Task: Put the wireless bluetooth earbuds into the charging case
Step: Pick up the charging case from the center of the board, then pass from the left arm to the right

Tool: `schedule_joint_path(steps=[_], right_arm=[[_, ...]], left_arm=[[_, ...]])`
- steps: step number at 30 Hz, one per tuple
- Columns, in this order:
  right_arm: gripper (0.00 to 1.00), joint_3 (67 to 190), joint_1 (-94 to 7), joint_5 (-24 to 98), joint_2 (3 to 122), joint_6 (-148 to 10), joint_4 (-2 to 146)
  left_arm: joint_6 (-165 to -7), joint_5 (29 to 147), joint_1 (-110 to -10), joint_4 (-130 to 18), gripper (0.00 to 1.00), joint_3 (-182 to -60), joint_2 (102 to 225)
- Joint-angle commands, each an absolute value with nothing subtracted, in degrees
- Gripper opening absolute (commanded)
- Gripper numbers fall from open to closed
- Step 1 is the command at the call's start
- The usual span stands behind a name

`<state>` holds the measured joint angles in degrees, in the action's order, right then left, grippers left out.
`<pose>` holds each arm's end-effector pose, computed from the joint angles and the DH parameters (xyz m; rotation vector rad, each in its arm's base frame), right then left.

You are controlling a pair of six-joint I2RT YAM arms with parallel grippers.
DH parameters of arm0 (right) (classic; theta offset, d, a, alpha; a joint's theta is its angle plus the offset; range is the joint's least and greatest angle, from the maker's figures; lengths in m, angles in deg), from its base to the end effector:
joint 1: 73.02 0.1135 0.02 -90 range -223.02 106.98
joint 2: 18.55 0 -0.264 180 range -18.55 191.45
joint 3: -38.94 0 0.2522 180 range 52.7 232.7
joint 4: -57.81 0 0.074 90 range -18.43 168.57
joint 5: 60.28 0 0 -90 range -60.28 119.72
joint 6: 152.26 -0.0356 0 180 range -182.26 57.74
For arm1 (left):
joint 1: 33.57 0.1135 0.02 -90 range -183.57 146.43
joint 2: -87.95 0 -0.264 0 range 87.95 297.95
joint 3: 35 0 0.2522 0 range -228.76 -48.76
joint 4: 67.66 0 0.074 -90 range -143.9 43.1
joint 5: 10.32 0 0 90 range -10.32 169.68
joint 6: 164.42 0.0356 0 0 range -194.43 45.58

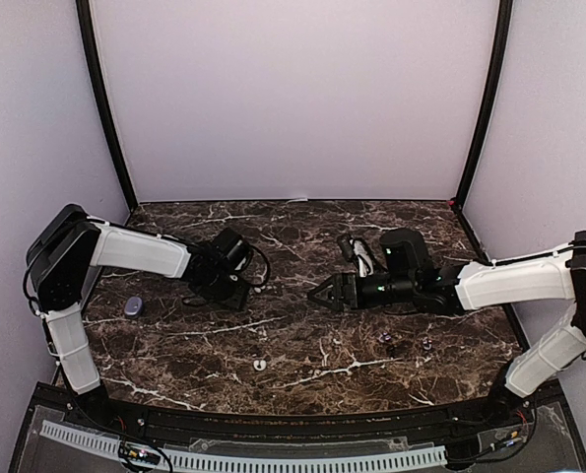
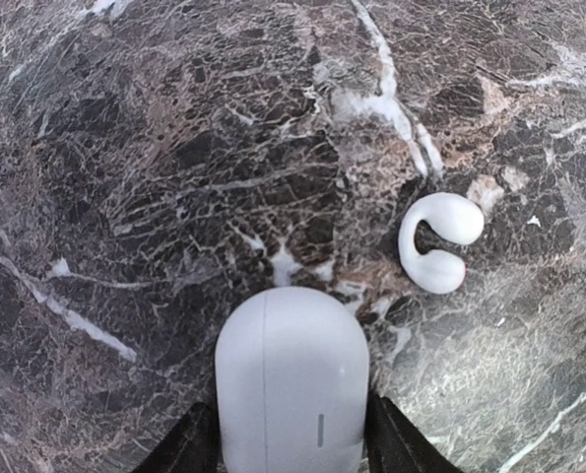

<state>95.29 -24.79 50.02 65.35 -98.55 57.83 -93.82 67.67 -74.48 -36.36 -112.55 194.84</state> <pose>0.1978 0.2400 0.2097 -0.4792 2.2238 1.2213 0.2844 -0.2366 0.1477 0.4139 2.5620 -0.1054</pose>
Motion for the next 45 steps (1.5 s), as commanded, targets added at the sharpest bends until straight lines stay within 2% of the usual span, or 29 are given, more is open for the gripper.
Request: schedule_joint_path(steps=[1, 7, 13, 20, 25, 29, 33, 45], right_arm=[[0.82, 96.17, -24.71, 49.44, 66.00, -98.60, 55.54], [0.82, 95.89, -24.73, 49.36, 65.82, -98.86, 55.22], [0.82, 95.69, -24.68, 49.50, 66.05, -98.88, 55.16], [0.83, 96.63, -24.69, 52.11, 67.49, -100.23, 53.54], [0.83, 98.34, -24.69, 54.79, 69.77, -101.29, 53.09], [0.81, 100.50, -23.96, 56.01, 71.56, -101.44, 53.63], [0.80, 101.39, -23.40, 58.06, 72.13, -101.86, 52.66], [0.73, 104.13, -22.19, 62.41, 72.65, -103.45, 51.11]], left_arm=[[-92.85, 69.94, -73.60, -33.82, 0.52, -113.00, 196.43], [-92.89, 70.11, -73.30, -32.66, 0.30, -113.61, 196.43], [-91.39, 71.15, -73.33, -33.97, 0.26, -112.45, 191.76], [-83.67, 82.29, -73.59, -45.80, 0.20, -104.97, 180.47], [-76.58, 86.54, -78.06, -55.69, 0.20, -97.95, 171.64], [-70.09, 81.36, -84.96, -62.36, 0.21, -94.10, 167.92], [-66.88, 81.04, -87.17, -67.56, 0.22, -90.76, 164.31], [-60.81, 79.50, -90.21, -69.38, 0.22, -88.17, 163.11]])
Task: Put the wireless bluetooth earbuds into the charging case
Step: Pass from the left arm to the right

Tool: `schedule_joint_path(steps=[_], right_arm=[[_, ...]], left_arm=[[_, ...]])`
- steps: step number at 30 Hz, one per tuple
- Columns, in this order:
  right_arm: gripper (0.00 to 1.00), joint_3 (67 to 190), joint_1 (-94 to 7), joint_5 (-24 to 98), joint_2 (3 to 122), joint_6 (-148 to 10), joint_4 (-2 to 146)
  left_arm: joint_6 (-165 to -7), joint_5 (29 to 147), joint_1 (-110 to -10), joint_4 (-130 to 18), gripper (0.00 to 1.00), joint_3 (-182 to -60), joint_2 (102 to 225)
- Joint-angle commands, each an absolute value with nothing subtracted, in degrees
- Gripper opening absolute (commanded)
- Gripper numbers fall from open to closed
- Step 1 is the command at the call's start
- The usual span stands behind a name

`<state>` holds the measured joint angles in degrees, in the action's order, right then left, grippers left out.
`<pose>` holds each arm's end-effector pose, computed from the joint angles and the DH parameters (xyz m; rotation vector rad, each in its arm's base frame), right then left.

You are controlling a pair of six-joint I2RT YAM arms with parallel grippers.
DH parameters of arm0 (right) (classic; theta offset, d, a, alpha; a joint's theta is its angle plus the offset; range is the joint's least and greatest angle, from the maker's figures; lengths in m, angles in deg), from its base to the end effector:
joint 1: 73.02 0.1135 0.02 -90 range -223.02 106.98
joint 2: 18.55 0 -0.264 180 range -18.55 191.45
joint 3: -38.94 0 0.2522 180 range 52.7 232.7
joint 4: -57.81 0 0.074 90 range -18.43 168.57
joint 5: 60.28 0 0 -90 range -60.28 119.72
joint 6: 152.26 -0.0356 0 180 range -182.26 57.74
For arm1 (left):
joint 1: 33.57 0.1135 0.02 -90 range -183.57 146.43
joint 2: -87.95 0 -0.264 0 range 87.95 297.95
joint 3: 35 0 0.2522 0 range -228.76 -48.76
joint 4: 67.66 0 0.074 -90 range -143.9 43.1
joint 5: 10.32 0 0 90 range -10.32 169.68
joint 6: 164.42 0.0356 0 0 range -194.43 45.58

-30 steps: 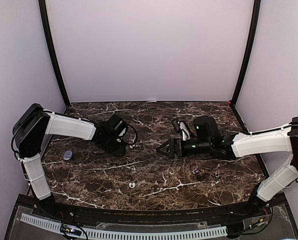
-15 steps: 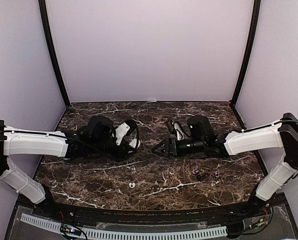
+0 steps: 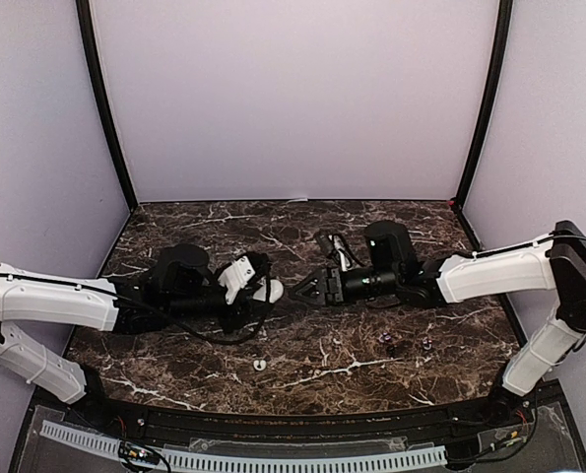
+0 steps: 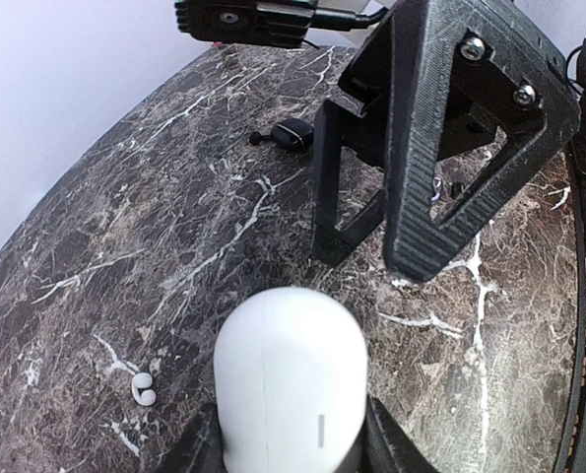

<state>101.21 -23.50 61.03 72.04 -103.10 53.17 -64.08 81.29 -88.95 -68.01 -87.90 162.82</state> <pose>0.2069 0.2709 0.2159 -0.5785 2.2026 1.4807 0.1621 -0.2366 0.2336 1.0944 1.6593 -0.5430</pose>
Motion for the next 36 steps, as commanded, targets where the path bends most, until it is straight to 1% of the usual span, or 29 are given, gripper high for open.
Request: schedule_joint_path(steps=[1, 4, 6, 11, 15, 17, 20, 23, 24, 25, 26, 30, 31, 33, 36], right_arm=[[0.73, 104.59, -22.02, 62.37, 74.06, -103.44, 51.40], [0.67, 105.91, -21.68, 62.35, 75.40, -103.38, 51.97], [0.61, 106.66, -21.54, 62.32, 76.27, -103.24, 52.44], [0.54, 108.42, -20.93, 62.95, 77.69, -102.79, 53.65], [0.44, 109.04, -20.63, 63.61, 78.60, -102.55, 54.10], [0.36, 109.02, -20.63, 64.11, 78.74, -102.64, 54.09], [0.26, 108.56, -20.60, 64.91, 78.70, -102.76, 54.05], [0.17, 108.06, -20.63, 65.21, 78.44, -102.86, 53.91], [0.15, 107.90, -20.64, 65.17, 78.33, -102.93, 53.86], [0.13, 107.63, -20.64, 65.11, 78.19, -102.91, 53.64], [0.12, 107.40, -20.64, 64.86, 77.97, -102.95, 53.34], [0.10, 106.68, -20.78, 62.75, 76.86, -102.42, 53.18], [0.10, 106.40, -20.85, 62.20, 76.51, -102.14, 53.13], [0.09, 105.69, -21.13, 60.99, 75.46, -101.40, 53.03], [0.09, 104.18, -21.78, 59.37, 73.89, -100.33, 52.43]], left_arm=[[-60.46, 78.71, -90.64, -69.26, 0.22, -88.44, 163.55], [-59.43, 77.27, -91.90, -69.40, 0.22, -88.91, 164.33], [-58.84, 76.65, -92.54, -69.66, 0.22, -88.97, 164.61], [-57.61, 74.30, -93.87, -69.62, 0.22, -89.42, 165.95], [-56.64, 72.19, -94.71, -69.54, 0.22, -89.79, 166.98], [-56.31, 71.16, -94.98, -69.65, 0.22, -89.81, 167.21], [-56.11, 70.05, -95.18, -70.25, 0.22, -89.57, 167.23], [-56.08, 69.51, -95.18, -70.42, 0.25, -89.53, 167.31], [-56.36, 69.44, -95.21, -70.60, 0.28, -89.48, 167.39], [-56.83, 69.41, -95.26, -70.77, 0.34, -89.37, 167.33], [-57.57, 69.37, -95.21, -71.15, 0.45, -89.11, 167.08], [-60.79, 72.15, -95.19, -75.65, 0.73, -85.61, 163.38], [-61.71, 72.73, -95.18, -76.68, 0.77, -84.68, 162.11], [-64.14, 73.42, -95.08, -77.51, 0.82, -83.42, 159.97], [-69.77, 76.96, -93.96, -77.43, 0.84, -82.22, 157.70]])
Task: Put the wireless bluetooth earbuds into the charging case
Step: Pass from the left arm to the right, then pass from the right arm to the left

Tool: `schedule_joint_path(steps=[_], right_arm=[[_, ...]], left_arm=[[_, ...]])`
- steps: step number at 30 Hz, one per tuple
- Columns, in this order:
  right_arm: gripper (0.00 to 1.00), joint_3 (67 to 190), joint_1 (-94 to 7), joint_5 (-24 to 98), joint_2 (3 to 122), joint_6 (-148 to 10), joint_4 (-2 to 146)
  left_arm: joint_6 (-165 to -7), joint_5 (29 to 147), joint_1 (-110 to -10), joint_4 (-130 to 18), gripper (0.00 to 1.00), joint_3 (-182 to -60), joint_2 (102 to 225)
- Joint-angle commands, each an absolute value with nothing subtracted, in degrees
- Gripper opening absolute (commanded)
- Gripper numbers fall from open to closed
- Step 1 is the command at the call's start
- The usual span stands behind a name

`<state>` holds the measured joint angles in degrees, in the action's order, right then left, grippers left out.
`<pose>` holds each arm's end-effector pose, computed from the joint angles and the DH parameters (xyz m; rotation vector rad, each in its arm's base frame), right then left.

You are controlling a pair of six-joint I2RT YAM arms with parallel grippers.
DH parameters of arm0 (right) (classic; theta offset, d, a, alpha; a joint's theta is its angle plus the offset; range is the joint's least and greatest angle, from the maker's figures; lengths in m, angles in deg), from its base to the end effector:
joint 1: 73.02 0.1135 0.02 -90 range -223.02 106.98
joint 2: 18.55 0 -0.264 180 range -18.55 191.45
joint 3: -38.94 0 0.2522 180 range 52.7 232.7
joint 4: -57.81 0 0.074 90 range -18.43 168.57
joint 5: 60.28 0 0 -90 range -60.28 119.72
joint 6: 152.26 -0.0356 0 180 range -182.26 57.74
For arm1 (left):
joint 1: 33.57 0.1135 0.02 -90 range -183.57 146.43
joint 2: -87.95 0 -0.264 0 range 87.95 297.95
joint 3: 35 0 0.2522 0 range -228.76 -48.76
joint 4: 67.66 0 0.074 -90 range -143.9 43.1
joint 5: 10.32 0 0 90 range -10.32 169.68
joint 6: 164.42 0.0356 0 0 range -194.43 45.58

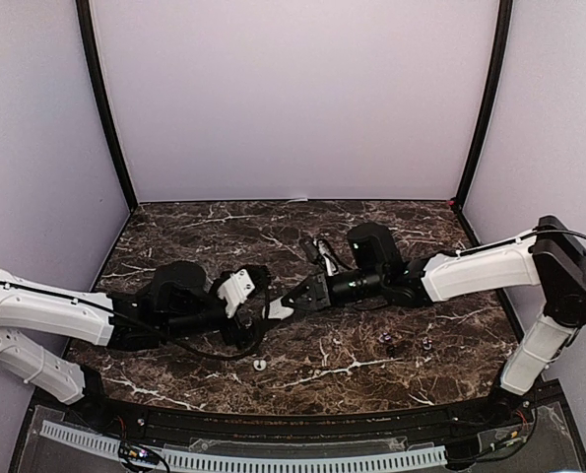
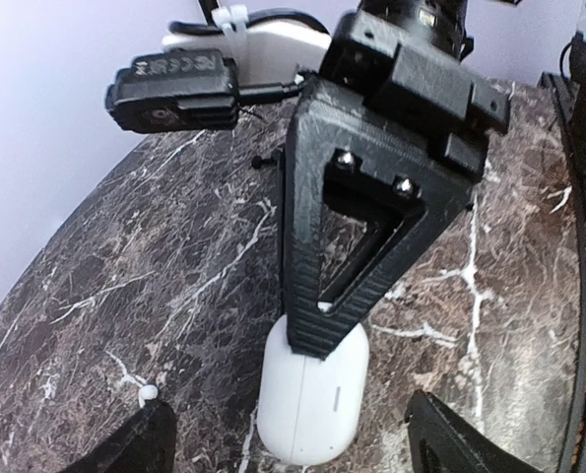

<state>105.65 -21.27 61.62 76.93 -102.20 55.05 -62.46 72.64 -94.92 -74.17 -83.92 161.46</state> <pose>0.2081 0.2943 0.2092 -0.6436 2.2403 1.4854 0.1373 -0.2422 0.2278 1.0717 1.5829 -0.4721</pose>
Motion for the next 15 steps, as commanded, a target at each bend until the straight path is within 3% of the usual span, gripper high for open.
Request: schedule_joint_path(steps=[1, 8, 15], right_arm=[[0.09, 103.62, -22.08, 58.95, 73.60, -99.93, 52.15], [0.09, 99.64, -22.75, 55.86, 67.28, -94.03, 49.87], [0.07, 95.98, -22.74, 60.87, 62.72, -86.89, 44.70]], left_arm=[[-72.32, 78.59, -92.87, -77.37, 0.84, -81.84, 157.08], [-92.41, 100.27, -78.06, -78.60, 0.84, -77.68, 152.70], [-100.00, 118.30, -72.60, -82.94, 0.80, -78.44, 154.65]])
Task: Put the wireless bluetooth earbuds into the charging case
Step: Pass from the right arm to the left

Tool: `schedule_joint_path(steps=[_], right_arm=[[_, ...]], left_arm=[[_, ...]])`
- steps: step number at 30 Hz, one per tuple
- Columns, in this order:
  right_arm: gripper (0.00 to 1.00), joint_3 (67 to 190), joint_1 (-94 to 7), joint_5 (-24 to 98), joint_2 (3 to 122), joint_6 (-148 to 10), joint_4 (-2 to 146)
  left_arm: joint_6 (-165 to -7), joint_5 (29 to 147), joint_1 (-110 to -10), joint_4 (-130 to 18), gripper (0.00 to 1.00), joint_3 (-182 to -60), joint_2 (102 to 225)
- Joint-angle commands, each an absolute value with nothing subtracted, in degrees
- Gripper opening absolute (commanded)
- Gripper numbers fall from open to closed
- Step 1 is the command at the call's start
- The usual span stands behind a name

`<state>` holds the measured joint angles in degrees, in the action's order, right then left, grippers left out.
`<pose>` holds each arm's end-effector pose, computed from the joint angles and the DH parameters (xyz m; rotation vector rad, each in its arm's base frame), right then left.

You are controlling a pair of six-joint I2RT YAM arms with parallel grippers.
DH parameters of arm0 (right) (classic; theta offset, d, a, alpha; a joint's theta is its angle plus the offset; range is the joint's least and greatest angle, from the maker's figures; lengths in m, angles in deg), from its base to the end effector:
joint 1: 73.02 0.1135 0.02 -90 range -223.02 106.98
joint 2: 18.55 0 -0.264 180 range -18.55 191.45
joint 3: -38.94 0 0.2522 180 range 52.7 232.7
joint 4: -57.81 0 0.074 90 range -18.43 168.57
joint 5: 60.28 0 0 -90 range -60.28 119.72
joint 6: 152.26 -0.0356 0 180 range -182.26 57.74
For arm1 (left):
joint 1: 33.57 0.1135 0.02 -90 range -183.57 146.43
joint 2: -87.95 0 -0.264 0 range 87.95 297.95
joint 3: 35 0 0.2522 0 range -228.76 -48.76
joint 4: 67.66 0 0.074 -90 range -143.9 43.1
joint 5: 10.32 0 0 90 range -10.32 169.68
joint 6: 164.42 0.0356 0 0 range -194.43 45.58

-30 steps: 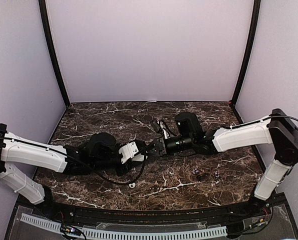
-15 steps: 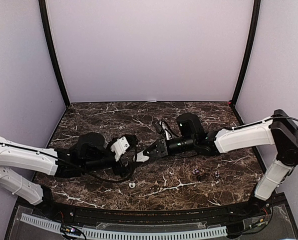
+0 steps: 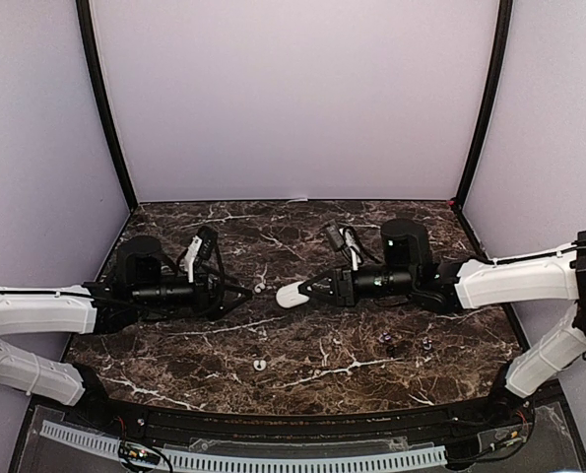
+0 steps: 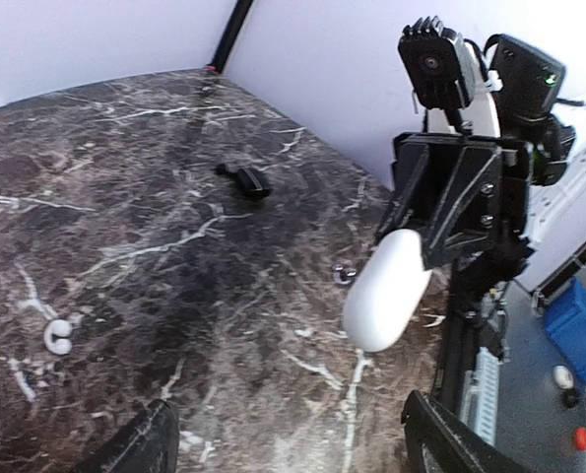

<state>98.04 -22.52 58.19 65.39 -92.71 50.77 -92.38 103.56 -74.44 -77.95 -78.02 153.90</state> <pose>0.1912 0.2587 0.2379 -0.7386 1.9749 1.3815 0.1786 -0.1736 0.2330 0.6873 1.7847 -1.0887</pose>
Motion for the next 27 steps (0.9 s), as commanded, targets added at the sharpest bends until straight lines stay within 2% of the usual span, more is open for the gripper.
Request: schedule_joint_path(steps=[1, 6, 13, 27], right_arm=[[0.07, 95.38, -22.75, 61.32, 62.06, -86.33, 43.72], [0.07, 92.07, -22.66, 63.76, 59.72, -85.33, 37.61], [0.06, 91.53, -22.48, 64.60, 59.66, -85.45, 35.50], [0.07, 87.08, -20.81, 59.52, 59.32, -90.03, 21.93]], left_arm=[[-100.81, 120.95, -72.11, -84.42, 0.79, -78.49, 155.31], [-102.92, 129.01, -71.82, -91.41, 0.71, -79.22, 159.21], [-107.51, 136.17, -72.17, -100.32, 0.66, -80.55, 165.41], [-107.28, 120.29, -77.74, -118.48, 0.66, -73.34, 162.23]])
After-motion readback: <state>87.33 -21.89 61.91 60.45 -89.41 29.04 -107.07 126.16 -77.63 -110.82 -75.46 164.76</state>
